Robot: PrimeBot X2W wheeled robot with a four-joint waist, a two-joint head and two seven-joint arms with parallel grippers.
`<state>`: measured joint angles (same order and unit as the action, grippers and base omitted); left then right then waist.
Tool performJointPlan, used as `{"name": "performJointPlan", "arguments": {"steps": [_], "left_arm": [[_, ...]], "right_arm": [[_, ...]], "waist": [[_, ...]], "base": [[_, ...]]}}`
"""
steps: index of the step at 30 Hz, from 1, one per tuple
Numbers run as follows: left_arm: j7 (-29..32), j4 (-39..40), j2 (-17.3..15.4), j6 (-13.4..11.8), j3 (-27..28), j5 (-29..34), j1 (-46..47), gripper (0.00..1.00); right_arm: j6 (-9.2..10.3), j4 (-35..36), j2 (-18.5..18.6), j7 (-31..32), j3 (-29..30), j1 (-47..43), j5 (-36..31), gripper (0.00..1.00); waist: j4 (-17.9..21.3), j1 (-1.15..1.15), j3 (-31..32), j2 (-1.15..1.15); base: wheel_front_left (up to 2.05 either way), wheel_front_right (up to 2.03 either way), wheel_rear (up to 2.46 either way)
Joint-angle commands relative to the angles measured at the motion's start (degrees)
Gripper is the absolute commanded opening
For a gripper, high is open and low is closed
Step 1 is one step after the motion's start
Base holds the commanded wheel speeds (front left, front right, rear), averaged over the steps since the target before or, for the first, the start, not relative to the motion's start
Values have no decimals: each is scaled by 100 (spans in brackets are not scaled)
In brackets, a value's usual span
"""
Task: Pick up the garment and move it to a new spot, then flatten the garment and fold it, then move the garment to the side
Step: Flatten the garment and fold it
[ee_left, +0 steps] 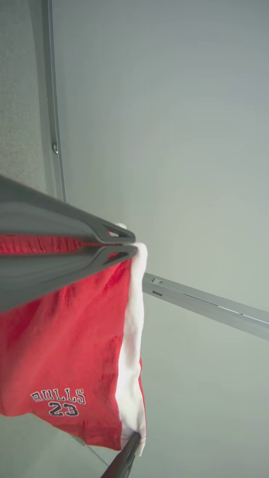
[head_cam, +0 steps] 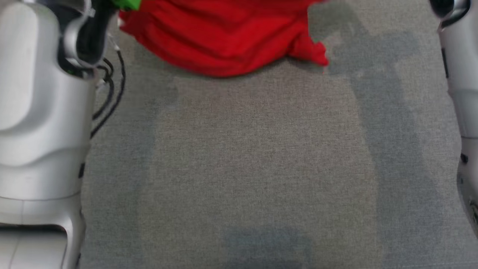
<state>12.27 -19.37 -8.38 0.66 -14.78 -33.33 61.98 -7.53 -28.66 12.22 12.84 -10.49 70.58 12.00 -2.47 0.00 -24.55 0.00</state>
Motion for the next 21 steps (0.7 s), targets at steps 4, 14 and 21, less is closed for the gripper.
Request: {"name": "performJointPlan", "arguments": {"steps": [4,14,21], "left_arm": [[-315,-132,-212,322,278,-187,687,0],[-1900,-303,-509,532,730,-55,1763,0],[-2654,-273,-500,565,881,194,2239,0]], "right_arm": [[8,-224,8,-804,-74,790,-433,0],[10,-683,-115,-2423,264,2059,-1605,0],[10,-361,-321,-2798,667,2438,-2505,0]], "waist": [[389,0,-689,0],[441,0,-1128,0],[411,0,-1158,0]], "base": [[0,0,0],[0,0,0],[0,0,0]]}}
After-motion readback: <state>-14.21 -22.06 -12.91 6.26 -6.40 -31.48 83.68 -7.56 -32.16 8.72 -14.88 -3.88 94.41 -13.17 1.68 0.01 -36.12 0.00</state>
